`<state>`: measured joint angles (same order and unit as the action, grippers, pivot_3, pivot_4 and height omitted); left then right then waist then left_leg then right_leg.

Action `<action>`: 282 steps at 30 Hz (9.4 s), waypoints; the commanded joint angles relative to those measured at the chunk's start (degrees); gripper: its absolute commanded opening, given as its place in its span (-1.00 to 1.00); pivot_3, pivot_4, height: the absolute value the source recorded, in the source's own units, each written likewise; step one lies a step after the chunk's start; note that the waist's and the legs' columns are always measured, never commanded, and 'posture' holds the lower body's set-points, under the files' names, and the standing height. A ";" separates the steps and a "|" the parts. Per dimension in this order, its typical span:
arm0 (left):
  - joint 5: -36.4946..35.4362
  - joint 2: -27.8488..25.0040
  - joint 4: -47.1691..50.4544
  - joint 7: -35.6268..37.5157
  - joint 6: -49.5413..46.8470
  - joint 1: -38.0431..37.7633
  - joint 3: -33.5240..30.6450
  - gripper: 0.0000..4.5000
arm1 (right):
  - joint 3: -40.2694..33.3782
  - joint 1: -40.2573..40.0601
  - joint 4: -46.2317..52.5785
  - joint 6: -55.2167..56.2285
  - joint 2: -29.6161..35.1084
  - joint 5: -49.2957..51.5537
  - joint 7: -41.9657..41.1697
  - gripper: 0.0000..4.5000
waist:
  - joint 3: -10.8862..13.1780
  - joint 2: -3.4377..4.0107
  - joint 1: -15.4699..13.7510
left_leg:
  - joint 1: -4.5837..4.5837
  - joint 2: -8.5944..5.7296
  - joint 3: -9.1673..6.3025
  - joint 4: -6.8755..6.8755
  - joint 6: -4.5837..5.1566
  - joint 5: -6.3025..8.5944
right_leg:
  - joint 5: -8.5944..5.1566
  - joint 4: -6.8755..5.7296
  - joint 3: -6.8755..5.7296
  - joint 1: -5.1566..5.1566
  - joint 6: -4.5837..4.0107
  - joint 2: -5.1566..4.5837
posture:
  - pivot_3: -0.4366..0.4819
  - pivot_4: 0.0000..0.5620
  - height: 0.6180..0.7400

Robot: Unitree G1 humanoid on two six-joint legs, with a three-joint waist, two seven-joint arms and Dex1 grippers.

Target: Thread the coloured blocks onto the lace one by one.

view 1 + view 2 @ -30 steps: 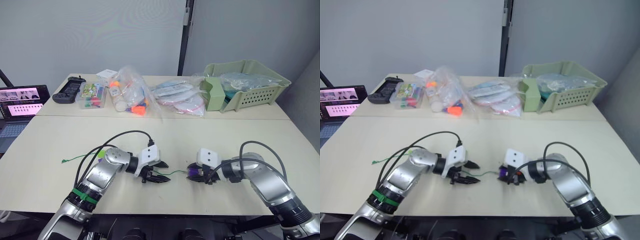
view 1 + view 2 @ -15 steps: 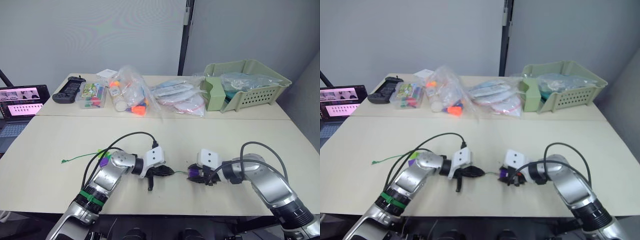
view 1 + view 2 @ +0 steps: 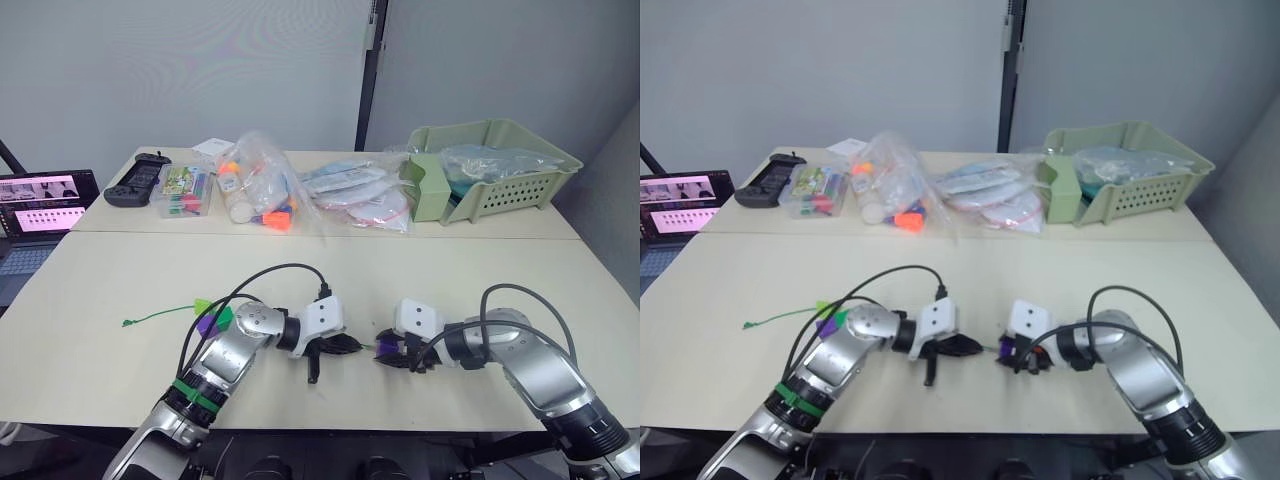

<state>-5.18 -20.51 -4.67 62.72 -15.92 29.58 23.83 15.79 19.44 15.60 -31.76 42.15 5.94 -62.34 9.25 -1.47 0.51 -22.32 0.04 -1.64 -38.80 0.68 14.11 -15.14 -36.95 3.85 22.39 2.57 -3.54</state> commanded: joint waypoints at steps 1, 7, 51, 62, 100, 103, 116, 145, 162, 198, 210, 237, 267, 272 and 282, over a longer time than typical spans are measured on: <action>0.21 1.73 1.45 -0.60 0.90 1.73 0.85 -0.98 | 1.81 -0.50 0.47 -1.33 -0.13 0.73 -0.56 -0.39 | 0.00 0.00 0.03 | 0.00 0.00 0.00 0.00 0.00 0.00 | 0.00 0.00 0.00 0.00 0.00 0.01 | -0.05 -0.47 1.00; 0.79 1.73 1.54 -0.51 0.82 2.04 1.09 -0.98 | 2.17 -0.05 0.47 -1.68 -0.65 0.71 -0.32 -0.39 | 0.00 0.00 0.23 | 0.01 0.01 0.00 0.02 0.00 0.00 | 0.00 0.00 0.00 0.00 0.00 0.02 | -0.05 -0.47 1.00; 3.57 0.76 -1.48 -1.25 4.54 1.18 2.24 -0.97 | 3.17 1.68 -0.22 -2.15 -1.84 0.41 0.13 -0.39 | 0.00 0.00 0.48 | 0.03 0.09 0.01 0.05 0.00 0.00 | 0.00 0.06 0.00 0.00 0.00 0.07 | -0.05 -0.47 1.00; 4.43 4.35 -1.03 -2.60 3.75 2.27 3.20 -0.97 | 3.97 2.53 -0.93 -1.73 -2.29 0.14 -0.15 -0.39 | 0.00 0.00 0.55 | 0.04 0.10 0.03 0.03 0.00 0.00 | 0.00 0.05 0.01 -0.01 0.00 0.10 | -0.05 -0.47 1.00; 2.65 3.02 -2.05 -0.10 4.20 2.94 3.15 0.72 | -8.56 -5.36 11.83 -5.28 5.73 8.87 -0.93 0.99 | 0.04 0.05 -0.62 | -0.73 -0.01 0.00 -0.10 0.00 0.00 | 0.02 -0.04 0.03 0.71 0.03 0.00 | -0.05 -0.47 1.00; 3.37 5.31 -4.47 -1.00 5.24 3.86 3.75 0.72 | -11.01 -9.55 12.78 -4.67 7.35 9.94 -0.25 0.99 | 0.04 0.05 -0.78 | -0.80 -0.04 0.01 -0.12 0.00 0.00 | 0.04 -0.04 0.04 0.77 0.05 -0.02 | -0.05 -0.47 1.00; 5.34 8.98 -11.26 -0.64 8.61 6.40 4.78 0.08 | -12.03 -12.57 6.46 0.65 8.71 8.56 2.00 1.00 | 0.05 0.04 -0.46 | -0.76 -0.04 0.08 -0.16 0.01 -0.01 | 0.04 -0.07 0.07 0.75 0.06 0.03 | -0.05 -0.47 1.00; 4.78 5.94 -8.87 2.54 8.87 5.24 4.29 -0.38 | -5.99 -10.19 -1.81 4.97 6.10 4.35 4.08 -1.00 | 0.04 0.04 0.15 | -0.44 -0.02 0.06 -0.18 0.01 -0.01 | 0.04 -0.13 0.08 0.46 0.05 0.05 | -0.05 -0.47 1.00; 2.51 -18.20 -22.38 13.78 19.90 5.17 -6.54 -0.38 | -4.87 -7.50 5.77 1.12 7.59 6.45 2.18 -1.00 | 0.03 0.07 0.66 | 0.00 0.11 0.10 -0.04 0.01 -0.01 | 0.03 -0.08 0.07 0.14 0.04 0.08 | -0.05 -0.47 1.00; 11.16 -30.72 -15.51 25.66 16.27 12.75 -5.29 0.90 | -2.81 -4.36 7.93 -1.54 6.74 6.24 2.96 -1.00 | 0.05 0.13 0.45 | -0.66 0.19 0.22 -0.12 0.01 -0.01 | -0.02 -0.27 0.05 0.88 -0.06 0.15 | -0.05 -0.47 1.00; 15.15 -36.72 -2.27 29.78 -2.31 23.66 9.10 0.90 | -1.69 -4.05 8.22 -2.94 4.98 6.02 4.79 -1.00 | 0.08 0.08 0.28 | -0.82 0.12 0.21 -0.13 0.02 -0.01 | -0.03 -0.20 -0.03 0.89 -0.03 0.14 | -0.05 -0.47 1.00; 24.38 -27.91 -6.88 28.87 0.32 20.72 11.29 0.67 | -2.38 -5.29 11.51 -6.25 4.74 7.28 7.53 -1.00 | 0.08 0.08 0.21 | -0.81 0.10 0.16 -0.18 0.02 -0.01 | -0.03 -0.26 -0.03 0.88 -0.04 0.13 | -0.05 -0.47 1.00; 26.54 -28.23 -7.21 29.63 0.92 15.65 8.62 -0.39 | -24.00 -22.37 8.05 -3.69 20.32 4.21 9.84 -1.00 | 0.05 0.13 1.07 | -0.41 0.07 0.24 -0.18 0.07 0.01 | -0.04 -0.67 0.16 0.75 -0.02 0.11 | -0.05 -0.47 1.00; 26.54 -29.49 -5.44 29.78 0.05 13.74 7.63 -0.39 | -23.19 -20.53 6.25 -3.84 19.84 1.66 13.35 -1.00 | 0.04 0.16 1.60 | -0.38 0.08 0.26 -0.17 0.07 0.01 | -0.04 -0.67 0.18 0.73 -0.02 0.11 | -0.05 -0.47 1.00; 27.15 -30.72 -4.13 29.10 -0.38 11.11 5.73 -0.39 | -30.88 -32.00 8.32 -4.50 21.67 1.51 10.97 -1.00 | 0.00 0.21 2.09 | -0.33 0.10 0.28 -0.12 0.14 0.06 | -0.04 -0.68 0.21 0.72 -0.02 0.12 | -0.05 -0.47 1.00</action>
<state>20.80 -50.33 -8.05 90.85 -15.35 43.19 27.60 -11.60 -11.63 22.37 -35.70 63.53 7.57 -51.17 9.26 -1.26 2.60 -22.63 0.14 -1.36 -38.92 0.83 14.17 -15.19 -37.63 4.07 23.09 2.55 -3.41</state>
